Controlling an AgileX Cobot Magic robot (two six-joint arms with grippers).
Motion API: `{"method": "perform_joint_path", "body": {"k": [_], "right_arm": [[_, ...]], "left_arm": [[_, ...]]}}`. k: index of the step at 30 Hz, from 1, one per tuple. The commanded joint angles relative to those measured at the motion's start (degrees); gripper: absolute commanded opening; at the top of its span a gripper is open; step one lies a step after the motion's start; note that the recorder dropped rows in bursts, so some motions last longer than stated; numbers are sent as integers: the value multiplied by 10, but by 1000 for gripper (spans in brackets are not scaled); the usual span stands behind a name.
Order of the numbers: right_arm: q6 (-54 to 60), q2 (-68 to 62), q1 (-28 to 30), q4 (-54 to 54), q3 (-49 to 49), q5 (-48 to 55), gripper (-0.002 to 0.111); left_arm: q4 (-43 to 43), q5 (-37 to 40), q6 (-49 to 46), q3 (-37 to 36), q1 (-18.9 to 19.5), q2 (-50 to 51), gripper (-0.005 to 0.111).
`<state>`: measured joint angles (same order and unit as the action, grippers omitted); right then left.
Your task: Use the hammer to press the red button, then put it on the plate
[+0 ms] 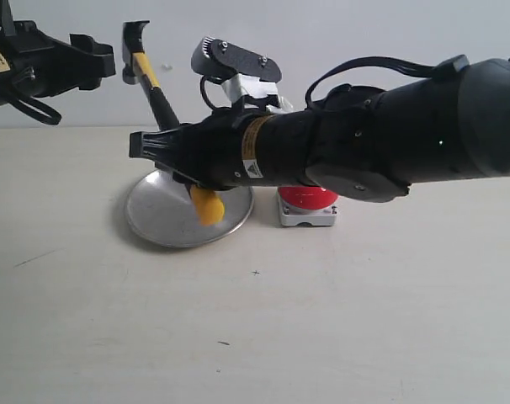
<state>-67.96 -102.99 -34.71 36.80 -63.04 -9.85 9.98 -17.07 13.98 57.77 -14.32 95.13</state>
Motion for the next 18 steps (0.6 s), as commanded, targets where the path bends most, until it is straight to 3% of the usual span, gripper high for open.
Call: {"method": "perform_joint_path", "body": {"k": [1,7,9,12,15,18], "right_arm": [[37,27,14,-6,-8,8,0],[89,57,42,-3,-8,118,0],[110,76,49,-3,-8,155,0],[149,111,54,-3,-8,211,0],[182,146,54,8,-5,280,0],[194,182,55,17,22,306,0]], "left_arm": [[-6,10,0,1,4,-5,66],[-6,2,0,-13,24,-5,66],[-6,2,1,-18,26,-5,61],[-6,-5,0,-30,28,-10,36],[-1,-8,-3,-50,28,-25,0],[-1,-19,-3,-79,28,-58,0]]}}
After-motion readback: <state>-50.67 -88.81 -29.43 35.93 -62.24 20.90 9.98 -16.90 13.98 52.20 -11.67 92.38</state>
